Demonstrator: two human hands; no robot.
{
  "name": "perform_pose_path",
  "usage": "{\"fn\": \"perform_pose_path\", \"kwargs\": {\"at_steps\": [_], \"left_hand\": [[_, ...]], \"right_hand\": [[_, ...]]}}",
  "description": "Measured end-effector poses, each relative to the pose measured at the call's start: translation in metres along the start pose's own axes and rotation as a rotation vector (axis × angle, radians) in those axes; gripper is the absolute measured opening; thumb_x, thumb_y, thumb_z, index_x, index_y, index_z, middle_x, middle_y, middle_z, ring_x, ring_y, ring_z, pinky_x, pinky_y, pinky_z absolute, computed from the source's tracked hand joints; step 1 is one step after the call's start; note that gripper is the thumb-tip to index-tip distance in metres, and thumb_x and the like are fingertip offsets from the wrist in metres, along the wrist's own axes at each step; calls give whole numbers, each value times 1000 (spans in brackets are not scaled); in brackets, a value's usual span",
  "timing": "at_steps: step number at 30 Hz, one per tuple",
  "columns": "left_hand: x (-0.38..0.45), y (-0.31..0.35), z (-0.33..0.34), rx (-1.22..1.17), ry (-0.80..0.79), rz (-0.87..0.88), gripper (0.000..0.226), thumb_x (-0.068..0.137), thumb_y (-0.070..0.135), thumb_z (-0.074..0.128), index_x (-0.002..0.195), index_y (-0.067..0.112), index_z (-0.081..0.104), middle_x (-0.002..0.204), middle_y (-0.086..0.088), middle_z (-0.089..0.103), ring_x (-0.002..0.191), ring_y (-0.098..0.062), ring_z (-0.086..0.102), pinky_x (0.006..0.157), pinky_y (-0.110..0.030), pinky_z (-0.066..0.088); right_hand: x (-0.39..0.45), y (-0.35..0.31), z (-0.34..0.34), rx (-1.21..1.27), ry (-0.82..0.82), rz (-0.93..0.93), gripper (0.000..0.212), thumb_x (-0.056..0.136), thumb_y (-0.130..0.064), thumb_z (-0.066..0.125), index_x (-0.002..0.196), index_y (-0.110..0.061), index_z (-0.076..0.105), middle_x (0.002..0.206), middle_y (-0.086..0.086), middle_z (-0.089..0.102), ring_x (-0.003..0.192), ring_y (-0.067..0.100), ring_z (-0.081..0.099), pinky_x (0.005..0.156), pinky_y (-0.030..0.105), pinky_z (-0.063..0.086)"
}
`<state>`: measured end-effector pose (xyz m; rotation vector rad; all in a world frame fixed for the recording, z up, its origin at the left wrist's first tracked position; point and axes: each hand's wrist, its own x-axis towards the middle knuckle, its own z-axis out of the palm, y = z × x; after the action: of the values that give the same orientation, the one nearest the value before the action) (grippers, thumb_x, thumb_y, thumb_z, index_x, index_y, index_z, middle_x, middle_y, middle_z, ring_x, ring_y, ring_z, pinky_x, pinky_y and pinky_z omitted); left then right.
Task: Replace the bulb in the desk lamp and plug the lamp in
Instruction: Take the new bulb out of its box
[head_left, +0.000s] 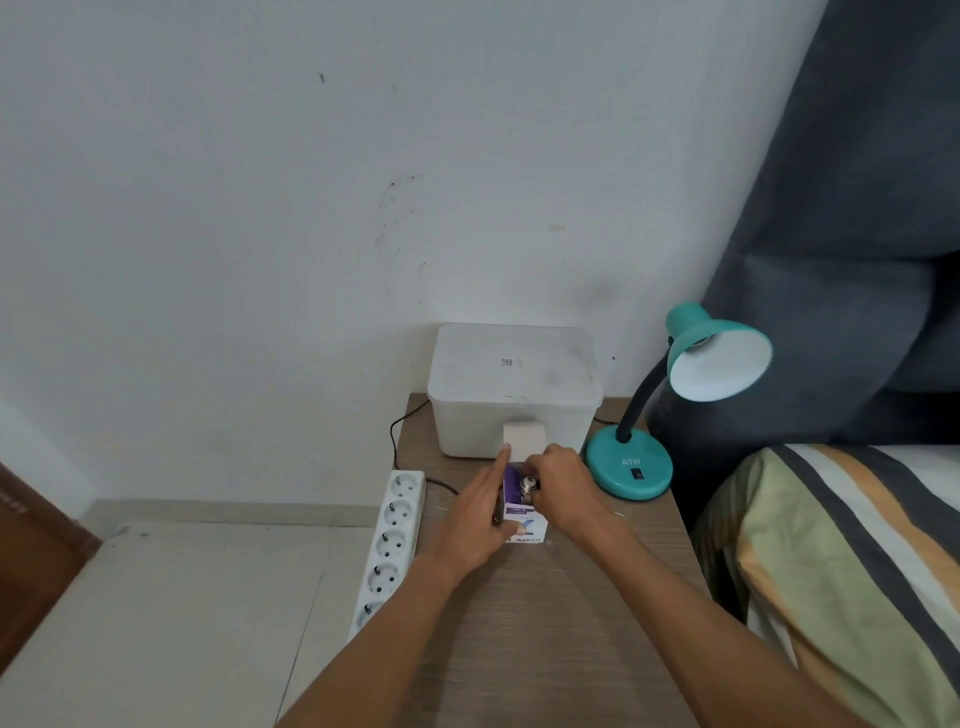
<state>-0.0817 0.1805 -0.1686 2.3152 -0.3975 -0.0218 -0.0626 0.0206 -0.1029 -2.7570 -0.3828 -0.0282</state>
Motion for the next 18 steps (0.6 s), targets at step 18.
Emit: {"fn": "perform_pose_path", "kwargs": {"at_steps": [18], "left_hand": [[5, 3, 0, 35, -5, -22, 114, 83, 23, 84, 164, 31, 3, 158, 2, 39, 138, -14, 48, 110, -34, 47]], "right_hand": [[-23, -6, -23, 400, 254, -29, 25, 93, -36, 63, 113, -23, 56, 105, -13, 57, 101, 5, 53, 85, 25, 49]]}}
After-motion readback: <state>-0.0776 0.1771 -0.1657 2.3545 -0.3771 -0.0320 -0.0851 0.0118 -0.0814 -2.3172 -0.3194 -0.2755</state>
